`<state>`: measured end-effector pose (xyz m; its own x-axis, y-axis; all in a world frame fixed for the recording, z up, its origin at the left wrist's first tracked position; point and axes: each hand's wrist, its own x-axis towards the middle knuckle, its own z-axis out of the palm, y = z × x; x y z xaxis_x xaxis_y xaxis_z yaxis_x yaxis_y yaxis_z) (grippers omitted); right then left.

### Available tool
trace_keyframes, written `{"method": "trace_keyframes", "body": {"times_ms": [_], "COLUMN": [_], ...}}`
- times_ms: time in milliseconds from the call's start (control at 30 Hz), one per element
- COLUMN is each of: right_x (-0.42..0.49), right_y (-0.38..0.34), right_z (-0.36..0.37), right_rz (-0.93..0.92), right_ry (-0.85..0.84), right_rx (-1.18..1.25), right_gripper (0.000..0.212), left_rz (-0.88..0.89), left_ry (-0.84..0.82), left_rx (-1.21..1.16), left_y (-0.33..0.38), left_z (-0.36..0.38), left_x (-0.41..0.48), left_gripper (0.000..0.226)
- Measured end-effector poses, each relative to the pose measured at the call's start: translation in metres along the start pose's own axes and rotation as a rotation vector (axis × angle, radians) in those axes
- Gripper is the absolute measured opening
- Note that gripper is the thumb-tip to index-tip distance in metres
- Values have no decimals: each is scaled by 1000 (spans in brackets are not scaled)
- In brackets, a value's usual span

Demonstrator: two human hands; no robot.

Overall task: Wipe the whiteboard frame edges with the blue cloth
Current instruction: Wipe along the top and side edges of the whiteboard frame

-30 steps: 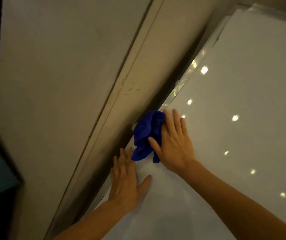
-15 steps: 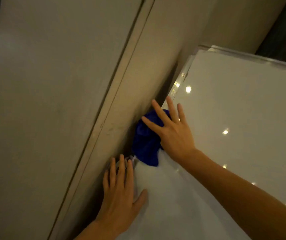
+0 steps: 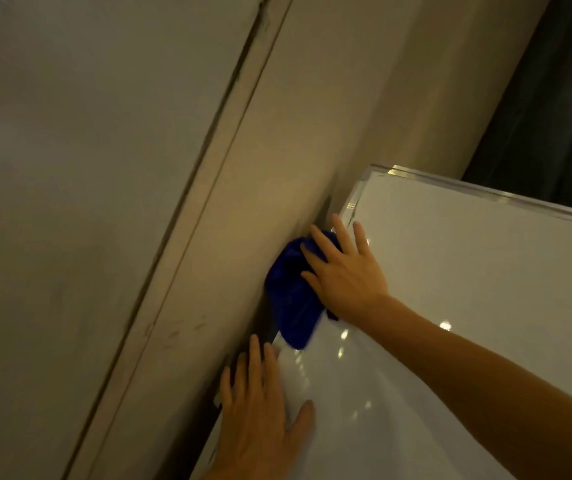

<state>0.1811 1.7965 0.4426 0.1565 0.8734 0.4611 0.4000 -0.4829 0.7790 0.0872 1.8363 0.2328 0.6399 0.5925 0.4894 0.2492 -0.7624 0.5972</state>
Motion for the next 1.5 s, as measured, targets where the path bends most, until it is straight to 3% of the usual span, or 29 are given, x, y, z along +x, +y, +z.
{"method": "trace_keyframes", "body": {"times_ms": [33, 133, 200, 367, 533, 600, 733, 767, 867, 933, 1067, 1100, 1133, 1233, 1267, 1300, 1433, 1500], "right_x": [-6, -39, -36, 3, -36, -22, 17, 18, -9, -18, 18, 19, 16, -19, -25, -21, 24, 24], "right_y": [-7, -36, -19, 47, 8, 35, 103, 102, 61, 57, 115, 116, 107, 56, 54, 65, 134, 124], "right_z": [7, 32, 35, 37, 58, 54, 46, 46, 56, 56, 47, 44, 46, 56, 57, 55, 39, 41], "right_rz": [-28, -377, -370, 16, -374, -286, 134, 133, -224, -328, 78, 108, 57, -382, -431, -411, 77, 17], "right_ry": [-3, -20, 0, -7, -43, 7, 47, 64, 49, 13, 66, 58, 84, 30, 14, 19, 21, 30], "right_rx": [61, 87, 47, -44, 70, 16, 21, 52, 87, 27, 30, 42, 65, 91, 68, 41, 15, 51], "right_gripper": [62, 56, 53, 58, 59, 58, 54, 54, 53, 55, 59, 59, 58, 56, 56, 56, 57, 61], "left_rz": [33, 48, 36, 63, 60, 45, 31, 27, 20, 18, 11, 9, 9, 4, 6, 13, 64, 67], "left_ry": [33, 79, 49, 81, 71, 64, 50, 61, 111, 124, 105, 104, 112, 145, 154, 157, 153, 168], "left_rx": [12, 50, 46, 57, 82, 60, 7, -9, -53, -57, -50, -55, -61, -59, -62, -66, -31, -50], "left_y": [4, 9, 9, 15, 32, 36, 49, 53, 62, 63, 62, 62, 63, 66, 67, 68, 80, 90], "left_z": [0, 6, 17, 30, 43, 48, 53, 54, 55, 55, 58, 59, 60, 60, 59, 58, 54, 49], "left_x": [3, 13, 20, 32, 53, 59, 65, 66, 67, 68, 67, 67, 67, 68, 69, 70, 82, 90], "left_gripper": [104, 104, 100, 102, 100, 99, 96, 96, 99, 100, 100, 100, 101, 105, 107, 109, 106, 108]}}
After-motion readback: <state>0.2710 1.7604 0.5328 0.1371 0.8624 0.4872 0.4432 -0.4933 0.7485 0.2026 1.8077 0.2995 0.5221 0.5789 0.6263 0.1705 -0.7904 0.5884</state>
